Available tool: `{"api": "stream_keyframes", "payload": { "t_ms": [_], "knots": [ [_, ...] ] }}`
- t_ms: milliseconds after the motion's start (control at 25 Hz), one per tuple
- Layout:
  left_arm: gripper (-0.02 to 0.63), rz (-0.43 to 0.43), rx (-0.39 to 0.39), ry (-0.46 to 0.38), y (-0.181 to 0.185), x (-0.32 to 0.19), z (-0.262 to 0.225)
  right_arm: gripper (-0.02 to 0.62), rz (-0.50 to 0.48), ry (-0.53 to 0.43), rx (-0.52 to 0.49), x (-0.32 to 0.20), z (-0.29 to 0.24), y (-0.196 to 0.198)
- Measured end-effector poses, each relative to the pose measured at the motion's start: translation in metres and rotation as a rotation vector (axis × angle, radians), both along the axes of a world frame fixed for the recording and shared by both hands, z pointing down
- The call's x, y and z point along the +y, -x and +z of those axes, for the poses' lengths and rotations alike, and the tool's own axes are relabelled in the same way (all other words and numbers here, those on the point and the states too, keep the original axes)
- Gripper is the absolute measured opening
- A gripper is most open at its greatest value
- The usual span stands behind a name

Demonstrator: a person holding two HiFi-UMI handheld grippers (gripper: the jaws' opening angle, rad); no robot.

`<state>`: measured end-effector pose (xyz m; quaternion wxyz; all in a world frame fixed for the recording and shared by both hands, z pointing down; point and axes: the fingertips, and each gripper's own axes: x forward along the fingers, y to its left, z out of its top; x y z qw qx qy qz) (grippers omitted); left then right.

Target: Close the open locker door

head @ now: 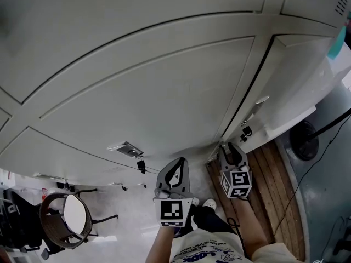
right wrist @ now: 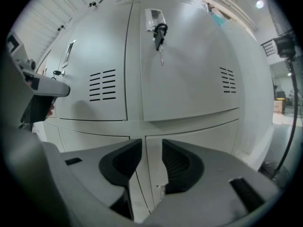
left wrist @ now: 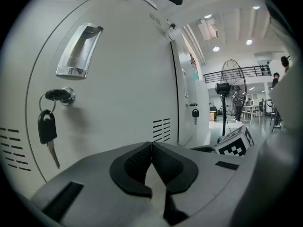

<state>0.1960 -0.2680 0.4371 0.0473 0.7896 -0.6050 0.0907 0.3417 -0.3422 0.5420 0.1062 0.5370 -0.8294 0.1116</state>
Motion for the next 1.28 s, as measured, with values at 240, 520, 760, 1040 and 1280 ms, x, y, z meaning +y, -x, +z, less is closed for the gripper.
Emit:
{"api": "stream_keyframes", "payload": {
  "t_ms": [240, 520, 760, 1040, 1280],
  "knots": [
    [0.005, 0.029, 0.005, -0.014, -0.011, 0.001, -0.006, 0.133, 0.045, -0.030, -0.008, 0.017, -0.018, -0.016],
    [0.005, 0.078, 0.014, -0.046, -0.026, -0.002, -0.018, 0.091, 0.113, -0.095, -0.051, 0.039, -0.063, -0.043],
    [0.005, 0.119, 0.025, -0.065, -0.040, -0.005, -0.028, 0.015, 0.197, -0.183, -0.084, 0.053, -0.108, -0.067],
    [0.005, 0.171, 0.045, -0.100, -0.059, -0.009, -0.046, -0.003, 0.281, -0.220, -0.086, 0.062, -0.134, -0.092],
    [0.005, 0.200, 0.061, -0.127, -0.069, -0.011, -0.058, -0.003, 0.322, -0.243, -0.066, 0.073, -0.149, -0.105]
  ]
}}
